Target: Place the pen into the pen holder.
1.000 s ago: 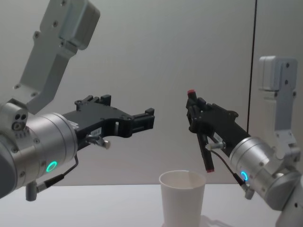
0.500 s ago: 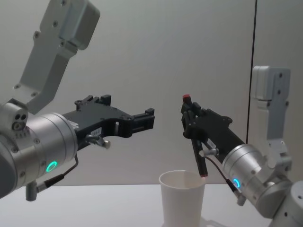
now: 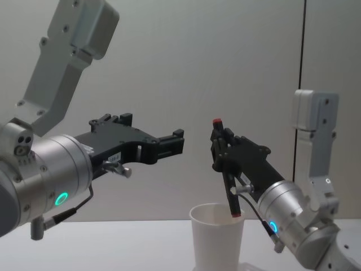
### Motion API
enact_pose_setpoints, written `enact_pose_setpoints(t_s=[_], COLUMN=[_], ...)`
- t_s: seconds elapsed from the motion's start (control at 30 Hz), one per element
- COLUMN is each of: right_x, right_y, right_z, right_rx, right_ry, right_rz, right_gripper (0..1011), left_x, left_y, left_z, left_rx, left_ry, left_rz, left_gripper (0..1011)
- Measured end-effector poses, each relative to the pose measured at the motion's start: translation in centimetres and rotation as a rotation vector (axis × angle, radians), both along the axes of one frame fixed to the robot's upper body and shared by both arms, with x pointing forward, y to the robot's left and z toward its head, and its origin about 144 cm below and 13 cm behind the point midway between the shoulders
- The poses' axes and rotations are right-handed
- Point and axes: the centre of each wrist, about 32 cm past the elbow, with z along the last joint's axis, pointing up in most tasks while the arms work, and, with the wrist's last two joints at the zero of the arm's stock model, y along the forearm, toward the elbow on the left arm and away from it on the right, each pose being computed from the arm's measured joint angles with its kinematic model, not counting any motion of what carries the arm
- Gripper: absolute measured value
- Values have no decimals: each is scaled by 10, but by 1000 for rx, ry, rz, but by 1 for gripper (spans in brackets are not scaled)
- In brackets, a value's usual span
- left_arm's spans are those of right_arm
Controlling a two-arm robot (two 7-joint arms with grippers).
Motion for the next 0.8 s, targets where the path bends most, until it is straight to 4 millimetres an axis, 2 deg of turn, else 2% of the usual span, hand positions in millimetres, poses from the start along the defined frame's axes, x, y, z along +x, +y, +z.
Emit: enact_pose_setpoints(t_s=[0.8], right_x=[-1], right_y=[11], right_z=[-15], right_rx=[9], right_ry=[-3], right_rz=[-6], right_gripper=[173], left_x=[0], left_y=[0], left_z=[0], left_rx=[0], left_ry=[0], left_rz=[0], left_gripper=[1003])
